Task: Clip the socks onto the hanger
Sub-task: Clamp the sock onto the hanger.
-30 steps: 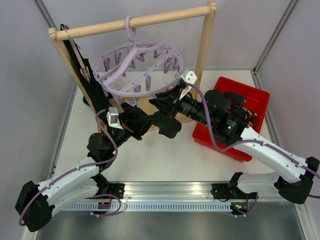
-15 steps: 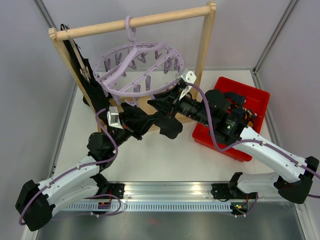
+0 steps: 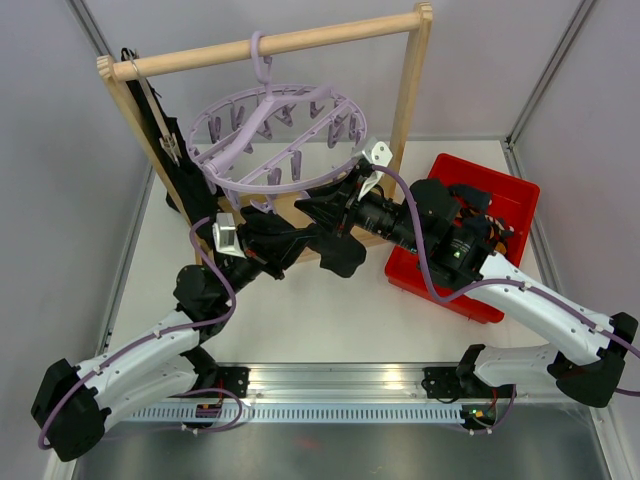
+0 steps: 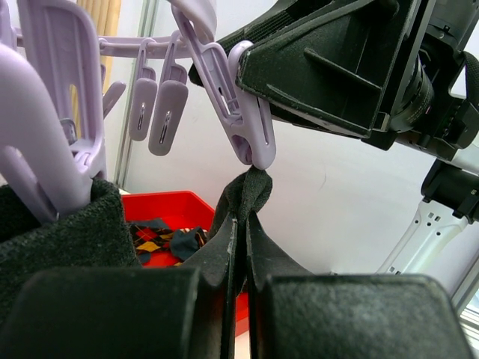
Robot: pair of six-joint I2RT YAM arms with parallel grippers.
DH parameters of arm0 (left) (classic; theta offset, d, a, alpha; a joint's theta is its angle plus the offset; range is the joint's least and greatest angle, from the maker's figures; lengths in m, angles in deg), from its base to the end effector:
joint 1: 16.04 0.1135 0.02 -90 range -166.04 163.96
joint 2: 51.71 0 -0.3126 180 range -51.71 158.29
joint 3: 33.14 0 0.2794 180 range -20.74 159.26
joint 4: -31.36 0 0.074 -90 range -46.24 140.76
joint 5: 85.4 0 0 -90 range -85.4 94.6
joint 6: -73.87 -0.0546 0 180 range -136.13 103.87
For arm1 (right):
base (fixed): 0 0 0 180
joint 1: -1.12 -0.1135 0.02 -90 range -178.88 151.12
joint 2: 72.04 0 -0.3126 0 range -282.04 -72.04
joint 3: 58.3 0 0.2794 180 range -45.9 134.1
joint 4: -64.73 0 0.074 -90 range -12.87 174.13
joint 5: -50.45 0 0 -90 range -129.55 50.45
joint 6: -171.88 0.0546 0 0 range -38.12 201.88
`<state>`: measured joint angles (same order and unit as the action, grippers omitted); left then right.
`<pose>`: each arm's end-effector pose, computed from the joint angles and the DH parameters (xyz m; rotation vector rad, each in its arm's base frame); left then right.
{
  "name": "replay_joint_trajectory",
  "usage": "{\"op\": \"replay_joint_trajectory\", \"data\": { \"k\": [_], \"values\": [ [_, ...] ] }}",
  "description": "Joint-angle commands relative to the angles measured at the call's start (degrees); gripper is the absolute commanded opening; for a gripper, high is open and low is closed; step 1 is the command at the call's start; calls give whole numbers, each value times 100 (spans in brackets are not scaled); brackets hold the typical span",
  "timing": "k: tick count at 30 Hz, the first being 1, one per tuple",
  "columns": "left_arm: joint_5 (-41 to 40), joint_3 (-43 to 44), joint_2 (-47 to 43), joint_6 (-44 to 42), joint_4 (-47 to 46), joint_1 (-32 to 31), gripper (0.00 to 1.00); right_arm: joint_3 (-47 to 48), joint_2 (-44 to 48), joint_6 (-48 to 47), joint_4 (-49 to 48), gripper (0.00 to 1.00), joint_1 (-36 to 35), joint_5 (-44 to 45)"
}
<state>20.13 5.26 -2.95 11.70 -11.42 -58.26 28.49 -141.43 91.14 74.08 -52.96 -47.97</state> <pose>0.1351 -0.1423 0.3662 0.3989 1.0321 -1.2415 0.1715 0.2503 0.5076 -0.6923 1.3440 1.0050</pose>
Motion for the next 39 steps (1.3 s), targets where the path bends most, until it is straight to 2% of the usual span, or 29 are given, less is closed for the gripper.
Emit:
{"op": "replay_joint_trajectory", "data": {
  "k": [1, 12, 31, 39],
  "values": [
    [3, 213, -6, 3, -406, 20, 2, -74, 30, 129, 138, 0, -102, -616],
    [3, 195, -103, -50, -345, 20, 2, -47, 22, 129, 138, 0, -102, -590],
    [-638, 204, -68, -41, -248, 20, 2, 5, 74, 226, 164, 0, -93, -748],
    [-665, 256, -15, 3, -292, 20, 2, -12, 92, 217, 155, 0, -94, -731]
  ]
}}
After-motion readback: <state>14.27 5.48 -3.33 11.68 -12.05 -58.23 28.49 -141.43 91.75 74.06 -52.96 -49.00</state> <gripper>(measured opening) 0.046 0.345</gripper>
